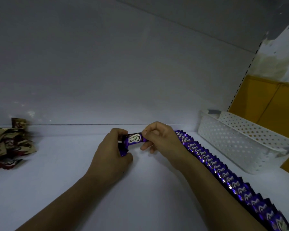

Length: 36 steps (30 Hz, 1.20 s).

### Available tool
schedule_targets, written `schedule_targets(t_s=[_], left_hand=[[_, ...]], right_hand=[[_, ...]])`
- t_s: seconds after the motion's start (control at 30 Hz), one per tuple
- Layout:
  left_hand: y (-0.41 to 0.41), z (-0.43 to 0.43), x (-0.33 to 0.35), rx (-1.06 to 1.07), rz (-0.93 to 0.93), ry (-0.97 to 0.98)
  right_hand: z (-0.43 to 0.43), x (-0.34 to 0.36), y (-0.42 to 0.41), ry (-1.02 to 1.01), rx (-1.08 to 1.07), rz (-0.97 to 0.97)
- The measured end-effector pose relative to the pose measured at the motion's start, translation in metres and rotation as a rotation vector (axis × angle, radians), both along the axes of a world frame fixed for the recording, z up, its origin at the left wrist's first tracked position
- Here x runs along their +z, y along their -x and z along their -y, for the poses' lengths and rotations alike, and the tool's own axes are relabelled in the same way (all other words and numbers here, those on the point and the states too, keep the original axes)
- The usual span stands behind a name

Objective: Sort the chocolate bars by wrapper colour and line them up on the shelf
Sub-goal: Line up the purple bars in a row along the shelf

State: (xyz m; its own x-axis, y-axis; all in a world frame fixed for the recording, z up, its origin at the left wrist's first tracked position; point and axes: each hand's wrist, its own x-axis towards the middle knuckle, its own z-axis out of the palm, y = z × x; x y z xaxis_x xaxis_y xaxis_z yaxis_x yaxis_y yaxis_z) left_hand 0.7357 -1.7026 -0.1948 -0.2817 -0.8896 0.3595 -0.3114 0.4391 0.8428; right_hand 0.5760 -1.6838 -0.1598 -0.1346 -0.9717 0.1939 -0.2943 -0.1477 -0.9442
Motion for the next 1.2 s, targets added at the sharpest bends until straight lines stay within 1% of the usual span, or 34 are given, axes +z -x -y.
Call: schedule_targets(t_s=[0.03,0.1,0.23,0.33,0.4,0.43,0.5,0.53,0.6,0.73,0.83,0.9,1.0,1.03,1.13,1.2], left_hand=[[0.0,0.0,0.0,0.013,-0.006,-0.002],[0.001,0.0,0.001,0.037,-0.027,-0.002],[0.001,-0.002,0.003,0.063,-0.011,0.014],[0.001,-0.003,0.006,0.087,0.039,0.035],[0.0,-0.002,0.007,0.104,0.102,0.099],[-0.001,-0.001,0.007,0.123,0.145,0.138],[-0.001,0.0,0.004,0.194,0.248,0.22],[-0.002,0.001,0.001,0.233,0.295,0.25],[-0.001,0.001,-0.006,0.269,0.38,0.265],[-0.001,0.003,-0.011,0.266,0.448,0.189],[-0.002,0.008,-0.011,0.221,0.515,0.172],[-0.002,0.011,-0.012,0.18,0.475,0.175],[-0.004,0.012,-0.013,0.179,0.406,0.157],[-0.005,0.012,-0.013,0.187,0.399,0.155],[-0.006,0.011,-0.014,0.219,0.415,0.169],[-0.007,0.01,-0.015,0.228,0.432,0.187]], right_hand=[[0.001,-0.001,0.002,0.009,-0.022,-0.008],[0.004,-0.005,0.005,0.039,-0.073,-0.098],[0.007,-0.016,0.009,0.079,-0.173,-0.466],[0.007,-0.017,0.012,0.102,-0.185,-0.604],[0.005,-0.015,0.014,0.131,-0.152,-0.744],[0.005,-0.015,0.014,0.134,-0.103,-0.832],[0.004,-0.017,0.011,0.134,-0.002,-1.003],[0.004,-0.018,0.007,0.135,0.01,-1.061],[0.003,-0.018,0.003,0.148,-0.04,-1.078],[0.002,-0.017,0.002,0.091,-0.084,-0.882],[0.0,-0.009,0.004,0.096,-0.063,-0.819],[-0.001,-0.004,0.006,0.09,0.013,-0.867],[0.0,-0.007,0.006,-0.03,0.141,-1.035],[0.0,-0.008,0.005,-0.065,0.164,-1.051],[-0.002,-0.004,0.007,-0.065,0.12,-1.02],[-0.004,0.001,0.014,-0.047,0.028,-0.957]])
